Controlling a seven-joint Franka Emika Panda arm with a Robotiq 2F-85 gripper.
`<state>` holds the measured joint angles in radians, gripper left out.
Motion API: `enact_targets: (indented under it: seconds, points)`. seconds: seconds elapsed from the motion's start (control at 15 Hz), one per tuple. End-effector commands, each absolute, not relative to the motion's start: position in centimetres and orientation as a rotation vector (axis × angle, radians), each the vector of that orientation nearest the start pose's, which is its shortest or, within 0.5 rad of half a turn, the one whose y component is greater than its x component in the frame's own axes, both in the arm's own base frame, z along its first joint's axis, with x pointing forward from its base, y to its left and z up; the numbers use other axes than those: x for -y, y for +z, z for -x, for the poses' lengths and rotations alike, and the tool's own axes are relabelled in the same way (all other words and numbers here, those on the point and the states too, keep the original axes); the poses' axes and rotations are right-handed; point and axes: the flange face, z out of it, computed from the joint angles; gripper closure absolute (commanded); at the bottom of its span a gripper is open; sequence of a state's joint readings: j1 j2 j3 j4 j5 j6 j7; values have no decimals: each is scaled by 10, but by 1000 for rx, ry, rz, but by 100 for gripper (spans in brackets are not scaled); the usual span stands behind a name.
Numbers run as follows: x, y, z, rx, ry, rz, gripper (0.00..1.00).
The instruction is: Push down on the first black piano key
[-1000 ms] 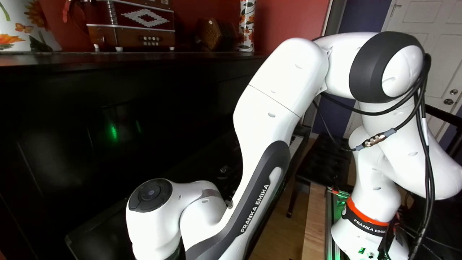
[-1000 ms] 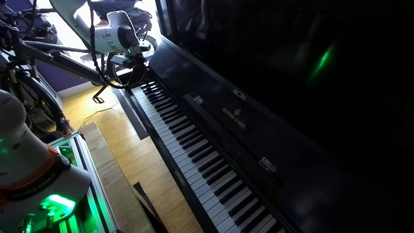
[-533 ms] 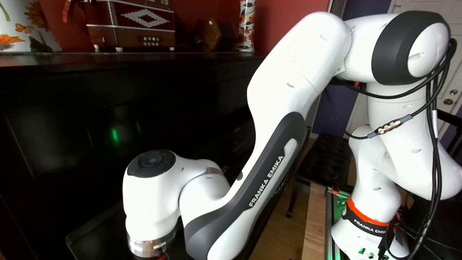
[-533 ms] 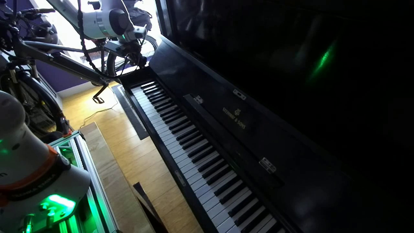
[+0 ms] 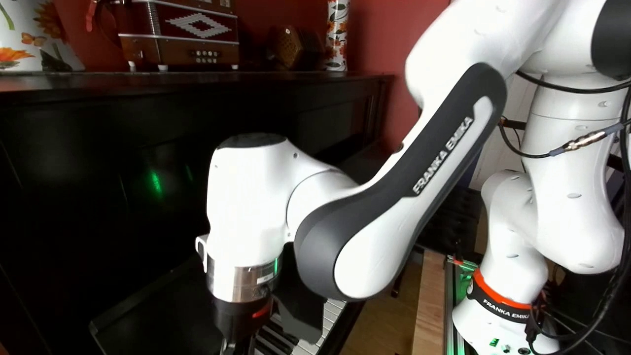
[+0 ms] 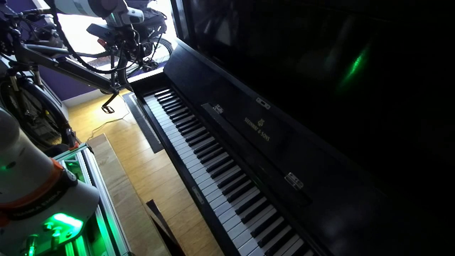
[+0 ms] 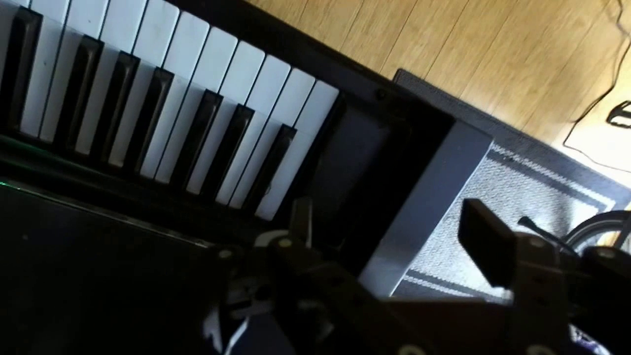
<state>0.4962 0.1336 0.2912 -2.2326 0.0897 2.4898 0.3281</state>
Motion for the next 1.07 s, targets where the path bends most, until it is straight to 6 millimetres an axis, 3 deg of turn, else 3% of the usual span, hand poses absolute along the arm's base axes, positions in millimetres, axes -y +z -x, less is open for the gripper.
enact_targets:
  seconds: [0.0,0.6,1.0]
  points:
    - [-367,367,-353,715,-33,2888,0]
    - [-338,476,-282,868,-14,2943,0]
    - [-325,534,-228,723,-263,2993,0]
